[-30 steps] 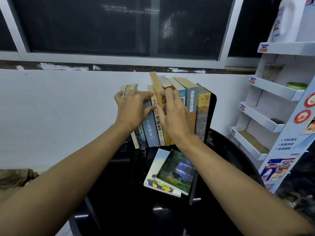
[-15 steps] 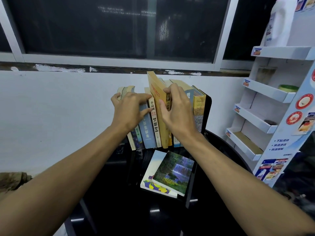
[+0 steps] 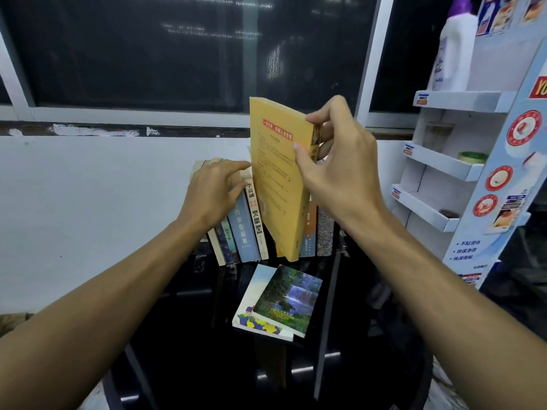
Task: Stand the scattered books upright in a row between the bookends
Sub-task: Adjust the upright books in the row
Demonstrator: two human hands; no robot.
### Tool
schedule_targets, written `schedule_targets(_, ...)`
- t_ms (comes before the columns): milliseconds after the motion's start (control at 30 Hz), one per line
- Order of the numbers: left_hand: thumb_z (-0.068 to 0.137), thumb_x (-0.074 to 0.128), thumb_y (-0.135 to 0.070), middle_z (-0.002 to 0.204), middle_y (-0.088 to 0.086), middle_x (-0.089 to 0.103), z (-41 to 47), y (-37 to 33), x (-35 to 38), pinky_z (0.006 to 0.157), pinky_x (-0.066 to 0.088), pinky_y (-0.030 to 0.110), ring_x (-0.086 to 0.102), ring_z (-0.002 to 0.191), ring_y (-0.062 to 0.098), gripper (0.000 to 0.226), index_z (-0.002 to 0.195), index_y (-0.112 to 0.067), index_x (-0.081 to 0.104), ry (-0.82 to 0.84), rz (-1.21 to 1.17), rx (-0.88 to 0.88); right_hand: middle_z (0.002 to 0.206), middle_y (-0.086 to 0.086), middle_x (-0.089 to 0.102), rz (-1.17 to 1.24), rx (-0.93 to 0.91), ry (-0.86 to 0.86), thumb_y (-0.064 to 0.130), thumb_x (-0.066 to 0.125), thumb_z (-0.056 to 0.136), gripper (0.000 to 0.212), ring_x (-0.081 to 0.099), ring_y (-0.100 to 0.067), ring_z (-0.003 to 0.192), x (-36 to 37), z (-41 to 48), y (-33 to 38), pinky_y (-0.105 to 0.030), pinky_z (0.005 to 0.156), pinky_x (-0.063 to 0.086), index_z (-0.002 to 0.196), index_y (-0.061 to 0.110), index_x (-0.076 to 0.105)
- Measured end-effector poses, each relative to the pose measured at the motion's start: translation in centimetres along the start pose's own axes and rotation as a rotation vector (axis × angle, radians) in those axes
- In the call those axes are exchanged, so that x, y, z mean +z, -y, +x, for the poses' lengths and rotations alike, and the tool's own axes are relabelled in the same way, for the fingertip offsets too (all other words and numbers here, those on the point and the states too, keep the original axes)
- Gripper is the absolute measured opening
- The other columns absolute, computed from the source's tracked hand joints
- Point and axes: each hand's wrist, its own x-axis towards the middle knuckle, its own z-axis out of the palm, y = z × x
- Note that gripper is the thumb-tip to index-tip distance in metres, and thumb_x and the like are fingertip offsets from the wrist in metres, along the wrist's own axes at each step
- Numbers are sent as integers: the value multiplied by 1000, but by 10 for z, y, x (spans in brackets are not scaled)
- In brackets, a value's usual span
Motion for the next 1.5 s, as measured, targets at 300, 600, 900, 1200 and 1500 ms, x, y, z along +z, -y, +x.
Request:
schedule_targets(300, 93, 70, -18, 129, 0, 69, 8, -10, 1, 108, 46, 39, 60, 123, 18, 39, 132, -20, 66, -12, -81, 4, 87, 25, 53, -69, 15, 3, 20, 77, 89, 32, 57, 9, 77, -63, 6, -1, -6, 66, 47, 106, 8, 52)
schedule_targets(600, 93, 70, -35, 133, -3, 66, 27, -45, 21, 106, 47, 46, 57, 125, 19, 44, 136, -27, 62, 6, -50, 105, 87, 14, 58, -192, 78, 84, 29, 79, 88, 35, 62, -4, 77, -108, 3, -16, -19, 69, 54, 109, 19, 53)
schedule_targets(900, 90, 70, -46, 145, -4, 57, 59, -78, 54, 111, 39, 52, 52, 134, 21, 54, 140, -31, 58, 136, 25, 206, 82, 21, 53, -228, 138, 141, 23, 78, 88, 33, 58, -3, 70, -117, -7, -38, -15, 61, 45, 109, 17, 54)
schedule_targets(1200, 90, 64, -56, 146, -10, 55, 70, -104, 80, 118, 6, 68, 41, 141, 22, 39, 125, -38, 67, 253, 294, 204, 81, 17, 54, -284, 165, 174, 24, 76, 89, 33, 60, -17, 81, -114, -13, -60, -33, 64, 54, 108, 19, 50)
schedule_targets(1500, 90, 74, -33, 126, -2, 68, 75, -97, 88, 97, 49, 49, 56, 119, 23, 21, 108, -23, 78, 206, 120, 137, 82, 25, 48, -291, 171, 171, 26, 76, 90, 33, 56, -13, 87, -103, -5, -78, -18, 65, 46, 108, 19, 49)
